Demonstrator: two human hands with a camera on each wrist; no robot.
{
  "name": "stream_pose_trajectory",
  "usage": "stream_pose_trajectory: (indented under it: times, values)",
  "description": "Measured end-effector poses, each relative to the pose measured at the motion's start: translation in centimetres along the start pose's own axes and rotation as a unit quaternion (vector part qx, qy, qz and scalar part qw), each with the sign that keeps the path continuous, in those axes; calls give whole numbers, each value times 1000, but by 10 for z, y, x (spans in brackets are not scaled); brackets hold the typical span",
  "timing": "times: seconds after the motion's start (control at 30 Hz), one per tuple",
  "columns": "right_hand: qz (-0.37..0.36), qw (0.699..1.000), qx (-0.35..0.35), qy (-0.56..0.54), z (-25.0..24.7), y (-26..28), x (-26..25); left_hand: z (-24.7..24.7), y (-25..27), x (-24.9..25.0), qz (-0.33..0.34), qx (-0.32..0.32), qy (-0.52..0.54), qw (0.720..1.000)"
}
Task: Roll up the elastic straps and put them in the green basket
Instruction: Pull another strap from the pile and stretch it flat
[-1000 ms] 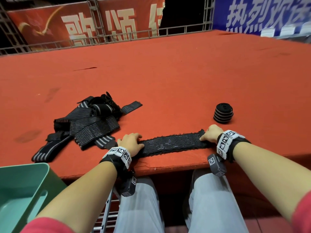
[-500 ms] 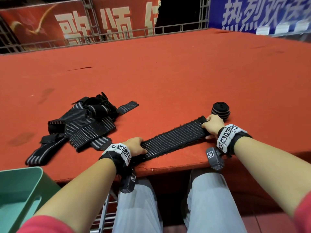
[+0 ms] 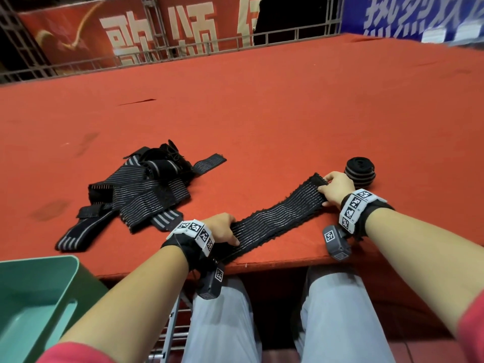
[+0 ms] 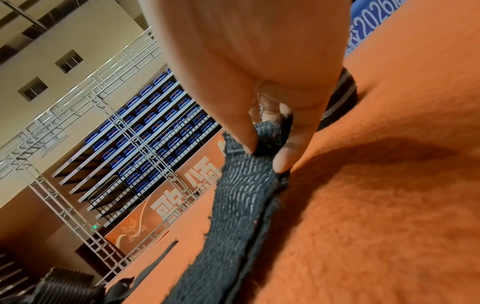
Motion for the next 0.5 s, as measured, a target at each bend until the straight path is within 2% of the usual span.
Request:
stream_pose_trajectory:
  times: [0.17,0.4,0.5]
  values:
    - [-21,1000,2,-1,13,-18,-6,-3,-3,0,-5,-14,39,999]
    - [-49,998,8,-31,43,-42,-26,-17,-17,-19,-32,24,93,995]
    - [-74,997,11,-8,57,-56,-39,-24,-21,-27,-45,36,116,992]
Point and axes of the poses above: each hand's wrist, its own y-axis away from the middle knuckle, its own z-axis out of the palm, x = y × z, the point moved 1 cm from there along -y, towards the middle knuckle, and after that the axes turned 6 degrees about z, right-handed, at the moved point
